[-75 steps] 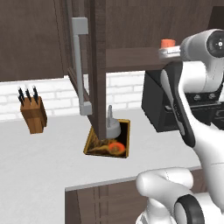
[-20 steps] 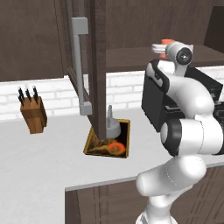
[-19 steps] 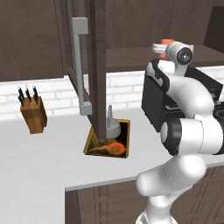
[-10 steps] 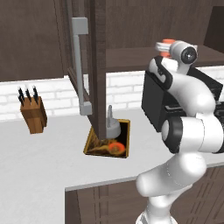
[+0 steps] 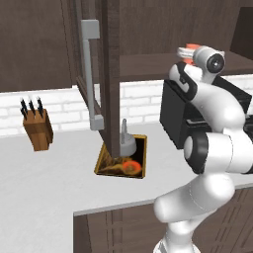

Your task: Pick the kettle from the counter and place it on the tray. Then pick the mug from the cabinet and place it on the tray. Then close the cabinet doors.

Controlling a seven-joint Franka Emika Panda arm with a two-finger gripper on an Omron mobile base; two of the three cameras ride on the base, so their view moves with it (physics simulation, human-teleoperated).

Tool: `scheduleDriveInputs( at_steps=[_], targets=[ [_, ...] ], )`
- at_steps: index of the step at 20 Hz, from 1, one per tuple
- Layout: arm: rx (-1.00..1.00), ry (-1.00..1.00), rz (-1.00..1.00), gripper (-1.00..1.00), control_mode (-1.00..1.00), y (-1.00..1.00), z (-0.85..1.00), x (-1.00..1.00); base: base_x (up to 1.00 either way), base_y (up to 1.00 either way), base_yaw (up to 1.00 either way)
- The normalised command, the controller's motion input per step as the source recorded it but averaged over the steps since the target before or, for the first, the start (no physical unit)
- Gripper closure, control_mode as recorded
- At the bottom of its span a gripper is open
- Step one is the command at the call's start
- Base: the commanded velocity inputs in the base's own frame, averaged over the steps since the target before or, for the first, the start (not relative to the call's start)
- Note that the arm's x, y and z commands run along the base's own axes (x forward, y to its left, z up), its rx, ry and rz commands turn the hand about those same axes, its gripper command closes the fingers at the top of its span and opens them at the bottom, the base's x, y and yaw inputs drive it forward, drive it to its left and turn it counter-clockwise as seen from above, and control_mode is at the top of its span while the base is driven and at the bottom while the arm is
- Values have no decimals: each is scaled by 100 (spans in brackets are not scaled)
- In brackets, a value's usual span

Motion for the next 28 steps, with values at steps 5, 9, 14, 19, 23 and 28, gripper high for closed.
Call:
scheduleDriveInputs(
  at_steps=[5, 9, 14, 19, 23, 28],
  targets=[
    [0, 0, 0, 100, -100, 0, -2, -13, 0, 0, 0],
    [0, 0, 0, 100, -100, 0, -7, -24, 0, 0, 0],
    [-3, -11, 11, 100, -100, 6, -11, -91, 0, 0, 0],
    [-13, -6, 30, 100, -100, 40, 0, -100, 0, 0, 0],
    [-19, 0, 45, 100, -100, 46, 0, -93, 0, 0, 0],
    [-13, 0, 52, 100, -100, 24, -4, -91, 0, 0, 0]
  ],
)
